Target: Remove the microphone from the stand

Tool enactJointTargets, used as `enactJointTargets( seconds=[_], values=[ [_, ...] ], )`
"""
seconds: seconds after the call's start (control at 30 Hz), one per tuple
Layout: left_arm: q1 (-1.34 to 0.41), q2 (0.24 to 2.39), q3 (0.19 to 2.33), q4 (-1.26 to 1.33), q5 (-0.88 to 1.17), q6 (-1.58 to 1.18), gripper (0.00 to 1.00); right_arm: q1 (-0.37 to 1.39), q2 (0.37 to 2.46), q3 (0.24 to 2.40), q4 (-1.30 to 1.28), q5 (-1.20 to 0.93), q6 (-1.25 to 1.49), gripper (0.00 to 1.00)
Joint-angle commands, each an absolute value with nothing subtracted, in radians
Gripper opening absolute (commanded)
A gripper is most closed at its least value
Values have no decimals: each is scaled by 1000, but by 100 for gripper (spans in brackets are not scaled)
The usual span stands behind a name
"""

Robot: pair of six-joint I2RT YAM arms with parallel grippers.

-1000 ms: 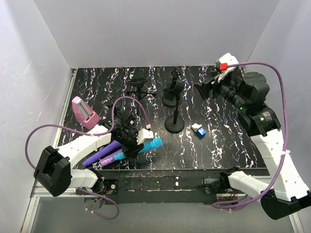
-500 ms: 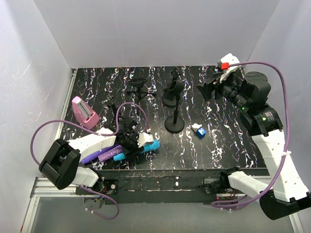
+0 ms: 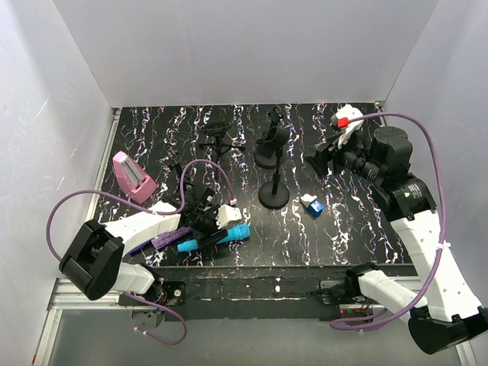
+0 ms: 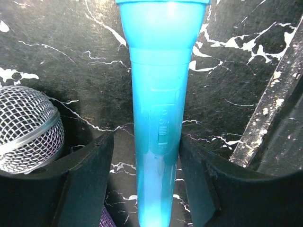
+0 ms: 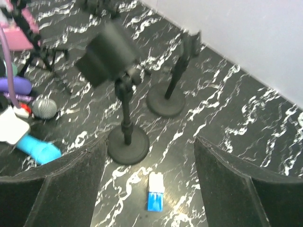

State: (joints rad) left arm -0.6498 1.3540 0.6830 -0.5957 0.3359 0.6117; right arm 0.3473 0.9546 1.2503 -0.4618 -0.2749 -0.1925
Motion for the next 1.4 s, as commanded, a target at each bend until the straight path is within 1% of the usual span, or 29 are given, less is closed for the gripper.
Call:
enactJointTargets(
  seconds=[0.0,0.1,0.2,0.27,0.37,0.47,0.53,0.67,0.77,0.93,1.07,1.1,1.13,1.17,1.2,1.23,1.33,1.37],
  values=[
    [-652,1266,755,-610,376,611,58,310,899,1138,-410,-437,-242,80],
    [-652,1220,808,-638,409,623,62,281,905,1085,-370,-535,-238,80],
    [-652,1181,851,-643,413,617,67,272,966,1071,-302,-630,-230,79],
    [-649,1172,888,-641,420,591,74,273,1027,1075,-232,-713,-239,78],
    [-650,1180,951,-643,434,523,84,275,1118,1101,-160,-779,-233,77],
    [-650,1210,1014,-644,430,466,85,273,1208,1149,-123,-824,-227,77],
    [-650,1233,1046,-644,416,433,89,273,1252,1158,-74,-824,-213,77],
    [-652,1256,1098,-658,385,426,89,275,1310,1163,32,-845,-192,77],
    [-650,1250,1112,-673,373,448,88,276,1356,1177,55,-906,-176,77],
    [-650,1243,1132,-683,361,475,88,287,1408,1183,83,-954,-153,72],
    [-652,1256,1153,-692,357,491,88,302,1431,1172,118,-953,-135,68],
    [-650,1262,1157,-692,359,492,88,304,1436,1167,129,-947,-126,64],
    [-650,1266,1163,-692,365,494,87,305,1437,1166,135,-940,-115,56],
    [-652,1269,1169,-690,371,494,88,308,1440,1163,141,-930,-103,48],
    [-652,1272,1173,-687,380,495,87,307,1439,1161,147,-917,-89,37],
    [-652,1275,1178,-681,391,492,87,307,1436,1161,150,-907,-69,28],
    [-650,1269,1163,-602,408,460,87,313,1421,1164,158,-868,-8,11],
    [-650,1263,1146,-547,410,442,87,313,1414,1164,158,-852,36,8]
  ],
)
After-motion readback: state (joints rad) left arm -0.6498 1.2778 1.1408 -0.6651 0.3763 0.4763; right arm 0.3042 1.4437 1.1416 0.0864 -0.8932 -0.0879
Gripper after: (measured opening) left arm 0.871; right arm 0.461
